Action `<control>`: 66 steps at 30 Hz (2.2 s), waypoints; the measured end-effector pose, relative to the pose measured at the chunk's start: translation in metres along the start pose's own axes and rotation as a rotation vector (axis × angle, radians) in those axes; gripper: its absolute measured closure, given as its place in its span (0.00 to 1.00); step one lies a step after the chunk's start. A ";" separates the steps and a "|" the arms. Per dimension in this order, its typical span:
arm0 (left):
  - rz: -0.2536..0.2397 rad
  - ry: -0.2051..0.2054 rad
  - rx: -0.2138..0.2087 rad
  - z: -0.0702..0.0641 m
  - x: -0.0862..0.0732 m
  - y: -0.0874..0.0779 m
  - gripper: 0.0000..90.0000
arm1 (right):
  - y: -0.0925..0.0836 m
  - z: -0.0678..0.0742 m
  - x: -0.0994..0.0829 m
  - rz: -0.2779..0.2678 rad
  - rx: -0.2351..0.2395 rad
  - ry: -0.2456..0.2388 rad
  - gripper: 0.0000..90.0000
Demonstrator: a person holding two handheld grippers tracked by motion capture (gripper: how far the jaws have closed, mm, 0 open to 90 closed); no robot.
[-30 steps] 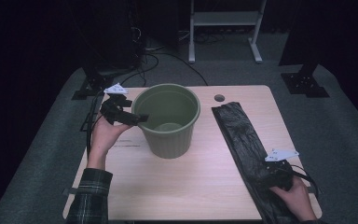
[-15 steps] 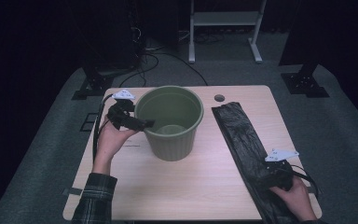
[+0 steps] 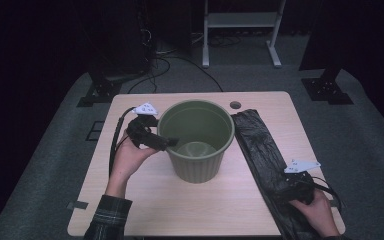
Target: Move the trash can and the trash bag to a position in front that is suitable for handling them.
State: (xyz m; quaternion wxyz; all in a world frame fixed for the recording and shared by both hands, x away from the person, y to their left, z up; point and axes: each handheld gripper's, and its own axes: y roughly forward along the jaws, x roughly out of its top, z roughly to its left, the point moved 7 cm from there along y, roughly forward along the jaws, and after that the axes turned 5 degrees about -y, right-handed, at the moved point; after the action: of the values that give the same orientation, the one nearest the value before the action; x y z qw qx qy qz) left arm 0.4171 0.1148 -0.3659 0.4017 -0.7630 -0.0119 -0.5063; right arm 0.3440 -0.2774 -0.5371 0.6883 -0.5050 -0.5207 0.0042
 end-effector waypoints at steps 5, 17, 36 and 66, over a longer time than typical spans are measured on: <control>0.001 0.012 -0.023 -0.015 -0.001 0.004 0.00 | 0.000 0.000 0.000 0.001 0.000 0.002 0.01; 0.026 0.067 -0.078 -0.055 -0.004 0.012 0.00 | 0.000 0.000 0.000 0.001 0.000 0.000 0.01; -0.126 0.044 -0.019 -0.040 0.007 -0.034 0.00 | 0.000 0.000 0.000 0.001 0.000 -0.001 0.01; -0.048 0.030 0.050 -0.015 -0.155 -0.015 0.00 | 0.000 0.000 0.000 0.000 -0.001 -0.001 0.01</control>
State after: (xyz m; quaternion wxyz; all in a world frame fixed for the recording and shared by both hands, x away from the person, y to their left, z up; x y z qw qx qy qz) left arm 0.3240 0.1757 -0.4756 0.4087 -0.7444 -0.0368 -0.5268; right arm 0.3439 -0.2775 -0.5371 0.6878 -0.5055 -0.5210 0.0040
